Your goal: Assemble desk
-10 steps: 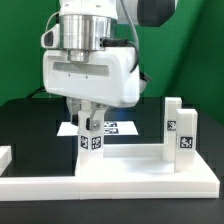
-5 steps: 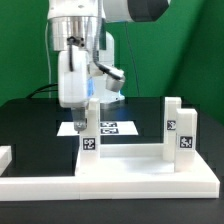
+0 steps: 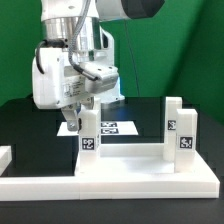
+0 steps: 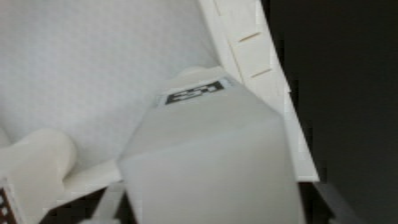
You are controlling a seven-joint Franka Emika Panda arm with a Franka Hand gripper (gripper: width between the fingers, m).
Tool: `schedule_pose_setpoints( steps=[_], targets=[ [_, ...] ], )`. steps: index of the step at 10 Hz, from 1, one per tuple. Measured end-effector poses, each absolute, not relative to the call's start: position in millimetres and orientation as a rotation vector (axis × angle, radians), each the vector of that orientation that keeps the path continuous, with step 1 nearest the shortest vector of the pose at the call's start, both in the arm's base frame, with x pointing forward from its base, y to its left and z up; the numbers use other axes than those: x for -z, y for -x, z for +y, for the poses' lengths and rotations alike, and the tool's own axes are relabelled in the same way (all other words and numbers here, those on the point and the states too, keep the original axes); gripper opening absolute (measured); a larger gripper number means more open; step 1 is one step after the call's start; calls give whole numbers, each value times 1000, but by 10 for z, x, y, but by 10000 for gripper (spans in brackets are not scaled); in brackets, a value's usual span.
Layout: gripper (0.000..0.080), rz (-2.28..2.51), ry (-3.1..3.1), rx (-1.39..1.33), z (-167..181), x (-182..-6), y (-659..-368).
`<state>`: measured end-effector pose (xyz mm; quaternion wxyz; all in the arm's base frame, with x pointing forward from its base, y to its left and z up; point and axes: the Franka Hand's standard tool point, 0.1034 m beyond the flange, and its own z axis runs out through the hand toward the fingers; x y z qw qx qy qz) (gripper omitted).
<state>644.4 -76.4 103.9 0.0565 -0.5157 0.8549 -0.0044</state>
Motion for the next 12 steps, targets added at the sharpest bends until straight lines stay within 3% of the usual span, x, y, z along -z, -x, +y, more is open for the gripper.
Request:
schedule_pose_setpoints(
  steps=[1,2,3,5,8,9,12],
  targets=[
    [303,2618,1526,14,-768,-1039,-6440],
    [392,2639,1492,13,-778,-1035,-6436],
    [392,2633,1503,13,-775,-1029,-6435],
    [624,2587,1547,11,-726,-1155,-6443],
    [648,2482,1546,38,-813,-1737,-6428],
    [648,2477,1537,45,-834,-1790,-6440],
    [649,2482,1545,44,-824,-1735,-6434]
  ],
)
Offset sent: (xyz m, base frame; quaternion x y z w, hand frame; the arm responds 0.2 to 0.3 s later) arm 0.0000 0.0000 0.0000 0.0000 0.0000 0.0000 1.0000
